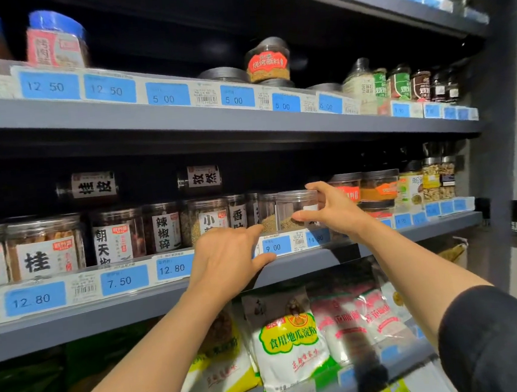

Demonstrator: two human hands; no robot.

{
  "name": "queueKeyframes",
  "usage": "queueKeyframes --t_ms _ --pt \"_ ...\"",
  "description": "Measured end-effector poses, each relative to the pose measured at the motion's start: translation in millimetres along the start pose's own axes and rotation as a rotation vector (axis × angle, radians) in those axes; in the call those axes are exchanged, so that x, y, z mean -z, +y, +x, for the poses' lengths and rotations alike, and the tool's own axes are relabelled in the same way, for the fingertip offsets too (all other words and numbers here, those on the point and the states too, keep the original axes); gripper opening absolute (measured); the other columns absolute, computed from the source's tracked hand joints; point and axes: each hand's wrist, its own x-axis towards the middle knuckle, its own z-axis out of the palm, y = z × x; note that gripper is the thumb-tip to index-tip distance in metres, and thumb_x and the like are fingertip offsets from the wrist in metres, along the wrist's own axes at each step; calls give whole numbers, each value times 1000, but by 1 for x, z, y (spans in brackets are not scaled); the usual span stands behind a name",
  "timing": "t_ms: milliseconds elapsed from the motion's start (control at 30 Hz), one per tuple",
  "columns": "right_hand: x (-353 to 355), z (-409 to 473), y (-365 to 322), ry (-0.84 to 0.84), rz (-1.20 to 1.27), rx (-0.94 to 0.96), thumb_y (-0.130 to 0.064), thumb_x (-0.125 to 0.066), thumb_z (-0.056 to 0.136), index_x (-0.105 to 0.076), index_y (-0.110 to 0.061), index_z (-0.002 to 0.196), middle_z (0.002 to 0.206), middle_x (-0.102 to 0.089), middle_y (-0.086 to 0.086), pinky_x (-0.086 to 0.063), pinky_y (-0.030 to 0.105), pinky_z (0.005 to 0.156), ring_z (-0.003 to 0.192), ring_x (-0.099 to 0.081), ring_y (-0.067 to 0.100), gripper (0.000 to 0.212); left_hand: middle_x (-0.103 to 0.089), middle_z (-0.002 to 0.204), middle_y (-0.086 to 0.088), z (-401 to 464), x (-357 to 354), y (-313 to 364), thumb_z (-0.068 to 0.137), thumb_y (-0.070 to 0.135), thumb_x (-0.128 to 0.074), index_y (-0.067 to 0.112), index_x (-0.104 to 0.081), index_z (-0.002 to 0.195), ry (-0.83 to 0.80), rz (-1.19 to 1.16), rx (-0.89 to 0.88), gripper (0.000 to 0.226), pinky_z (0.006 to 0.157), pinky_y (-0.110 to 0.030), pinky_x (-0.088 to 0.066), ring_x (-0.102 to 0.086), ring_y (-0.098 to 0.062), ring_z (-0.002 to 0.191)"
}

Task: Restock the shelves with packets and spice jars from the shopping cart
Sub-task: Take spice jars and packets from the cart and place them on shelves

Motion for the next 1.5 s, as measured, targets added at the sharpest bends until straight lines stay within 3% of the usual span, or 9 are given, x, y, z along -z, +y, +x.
queueKeyframes --t_ms 200,367,467,600,833,1000,1100,1300,1500 --pt "-25 -34 2 369 54 77 -42 -78 72 -20 -25 149 152 -33 0 -38 42 109 138 -35 20 97 -68 91 8 -5 6 1 88 69 -41 30 -57 123 0 -1 1 55 58 -28 -43 -63 -16 83" --pt "-70 -103 -22 502 310 149 -41 -79 71 -36 -20 139 129 -51 -2 -44 26 99 118 -49 9 83 -63 129 -3 -36 4 -2 92 40 -60 19 -56 133 80 -214 -9 47 112 -41 -32 -56 -20 122" --pt "-111 -140 -41 337 426 204 -36 -80 73 -46 -17 128 111 -58 -3 -47 18 89 102 -56 6 68 -52 142 -10 -95 4 -20 86 27 -65 13 -60 130 144 -229 25 46 116 -52 -26 -45 -25 135" --pt "-178 -190 -76 13 643 224 -19 -77 77 -56 -13 101 73 -62 -2 -50 24 59 61 -60 8 33 -57 136 -11 -213 31 -53 85 21 -55 7 -66 120 212 -284 197 39 116 -43 -28 -49 -21 128" --pt "-321 -327 -160 -764 628 258 -7 -75 77 -54 -14 85 58 -50 -6 -37 13 50 45 -47 -1 24 -60 128 -13 -471 141 -95 84 19 -55 14 -64 119 124 -103 968 36 92 -39 -48 -61 -30 109" --pt "-390 -438 -228 -1145 541 448 -9 -75 77 -58 -18 89 67 -55 -4 -42 22 62 53 -48 -1 23 -64 117 -13 -612 225 -89 79 -4 -66 6 -68 110 151 153 1355 32 92 -25 -41 -58 -26 108" --pt "-421 -493 -267 -1266 487 525 -15 -76 77 -62 -11 97 72 -59 -4 -51 36 73 68 -58 15 24 -60 121 -11 -678 259 -87 80 -3 -67 7 -67 115 142 237 1561 36 91 -37 -50 -59 -31 110" --pt "-497 -585 -309 -1499 371 537 -20 -73 80 -60 -10 98 80 -62 4 -55 49 77 79 -65 27 24 -56 124 -9 -786 300 -94 85 8 -67 11 -60 126 6 281 1854 41 88 -34 -44 -57 -28 109" --pt "-569 -652 -306 -1685 156 561 -20 -72 83 -61 -6 104 95 -66 15 -40 20 71 83 -56 14 28 -47 134 -14 -855 300 -107 87 17 -66 10 -47 137 -205 206 2111 54 92 -35 -43 -50 -30 118"
